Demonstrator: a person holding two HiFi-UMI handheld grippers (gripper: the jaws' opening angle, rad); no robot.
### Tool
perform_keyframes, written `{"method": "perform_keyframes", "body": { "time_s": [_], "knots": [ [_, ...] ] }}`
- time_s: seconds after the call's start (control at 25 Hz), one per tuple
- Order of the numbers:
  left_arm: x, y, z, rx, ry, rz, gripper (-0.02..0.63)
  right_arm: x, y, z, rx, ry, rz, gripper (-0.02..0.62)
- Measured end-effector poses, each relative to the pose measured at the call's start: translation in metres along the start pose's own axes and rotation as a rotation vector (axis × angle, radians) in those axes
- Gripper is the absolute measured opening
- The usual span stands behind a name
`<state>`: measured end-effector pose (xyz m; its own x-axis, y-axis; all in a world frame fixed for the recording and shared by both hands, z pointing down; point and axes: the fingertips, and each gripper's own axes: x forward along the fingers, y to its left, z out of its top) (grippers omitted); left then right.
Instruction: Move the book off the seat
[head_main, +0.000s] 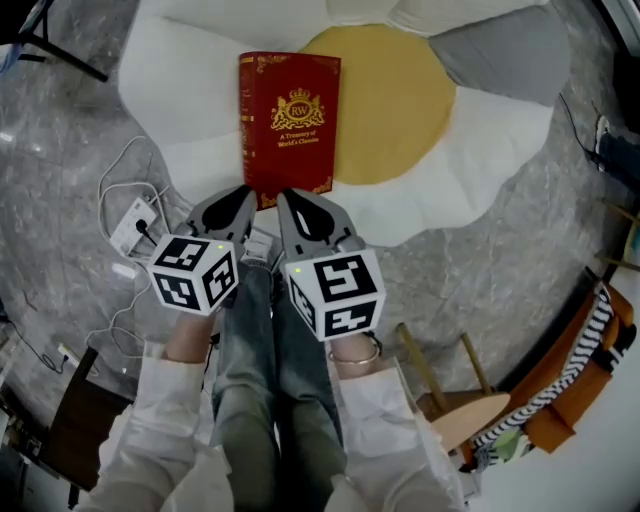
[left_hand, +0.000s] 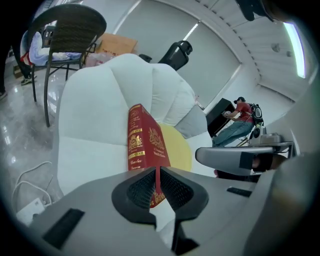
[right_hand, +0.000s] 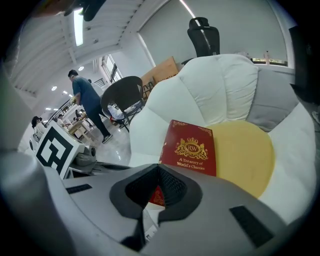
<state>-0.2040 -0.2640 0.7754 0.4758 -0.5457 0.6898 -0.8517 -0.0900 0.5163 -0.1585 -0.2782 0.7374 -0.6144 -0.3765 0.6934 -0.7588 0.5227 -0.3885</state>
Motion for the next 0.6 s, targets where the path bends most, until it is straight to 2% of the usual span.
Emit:
{"method": "perform_keyframes", "body": {
  "time_s": [0.08,0.6],
  "knots": [
    [0.004,0.004,-0.005,-0.008,0.005,0.002,0.019,0.003,-0.002,-0.003,0.001,0.005,0.001,0.012],
    [0.02,0.02,-0.029,-0.046,0.06,0.015,0.226,0.011,-0.006,-0.017,0.023,0.009,0.001,0.012]
  ]
}}
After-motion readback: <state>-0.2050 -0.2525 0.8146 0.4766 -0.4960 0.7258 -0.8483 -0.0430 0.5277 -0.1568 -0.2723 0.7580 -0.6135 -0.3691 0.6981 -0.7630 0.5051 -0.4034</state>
